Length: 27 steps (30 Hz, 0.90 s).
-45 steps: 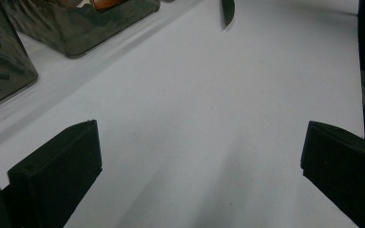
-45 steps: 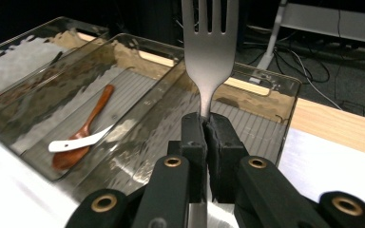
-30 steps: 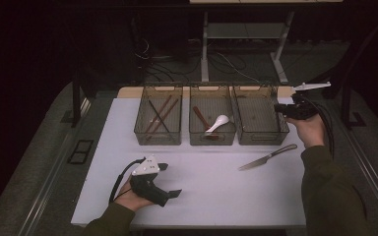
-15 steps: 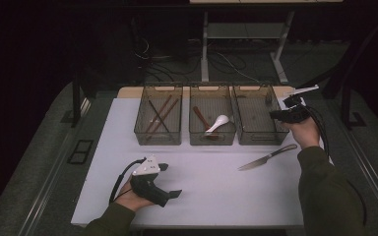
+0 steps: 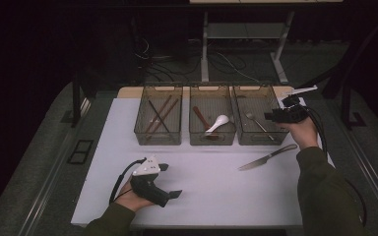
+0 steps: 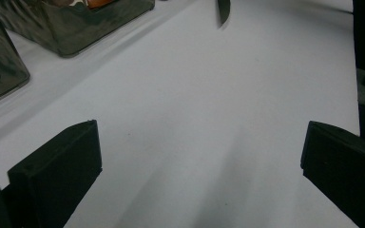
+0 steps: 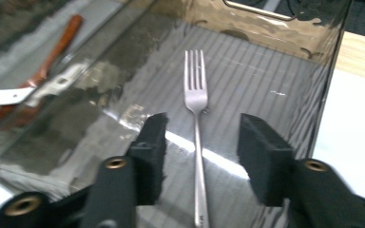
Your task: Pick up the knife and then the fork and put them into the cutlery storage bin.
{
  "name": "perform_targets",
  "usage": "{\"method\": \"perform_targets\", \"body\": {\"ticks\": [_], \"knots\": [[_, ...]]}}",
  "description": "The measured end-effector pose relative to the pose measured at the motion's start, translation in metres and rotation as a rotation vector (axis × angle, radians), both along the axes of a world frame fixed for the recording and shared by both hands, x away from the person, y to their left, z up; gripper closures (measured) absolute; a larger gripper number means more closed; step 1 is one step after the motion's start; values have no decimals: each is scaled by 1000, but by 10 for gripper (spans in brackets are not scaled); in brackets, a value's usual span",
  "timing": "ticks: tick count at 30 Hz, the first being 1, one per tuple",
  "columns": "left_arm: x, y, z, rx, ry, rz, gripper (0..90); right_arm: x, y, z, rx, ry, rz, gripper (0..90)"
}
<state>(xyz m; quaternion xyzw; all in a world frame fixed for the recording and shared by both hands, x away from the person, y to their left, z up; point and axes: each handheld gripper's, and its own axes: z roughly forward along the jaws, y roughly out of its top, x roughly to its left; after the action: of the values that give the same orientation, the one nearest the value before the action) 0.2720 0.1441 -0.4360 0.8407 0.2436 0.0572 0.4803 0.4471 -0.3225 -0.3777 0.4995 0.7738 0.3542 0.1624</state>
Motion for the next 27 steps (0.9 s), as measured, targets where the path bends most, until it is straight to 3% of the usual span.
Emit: {"method": "perform_targets", "body": {"ticks": [6,10,13,18,23,27], "knots": [[0,0,0,3,2,2,0,-13,-3,10,45,-27,25,438],[0,0,0,2,1,4,0,-30,-5,19,68,-72,48,528],[1,1,0,5,1,2,0,-45,-6,22,44,-91,75,673],[1,1,0,13,2,0,0,-69,-7,23,50,-87,129,801],[1,1,0,19,4,2,0,-88,-9,12,44,-71,152,889],[1,1,0,20,4,3,0,-97,-10,3,29,-56,166,899]]}}
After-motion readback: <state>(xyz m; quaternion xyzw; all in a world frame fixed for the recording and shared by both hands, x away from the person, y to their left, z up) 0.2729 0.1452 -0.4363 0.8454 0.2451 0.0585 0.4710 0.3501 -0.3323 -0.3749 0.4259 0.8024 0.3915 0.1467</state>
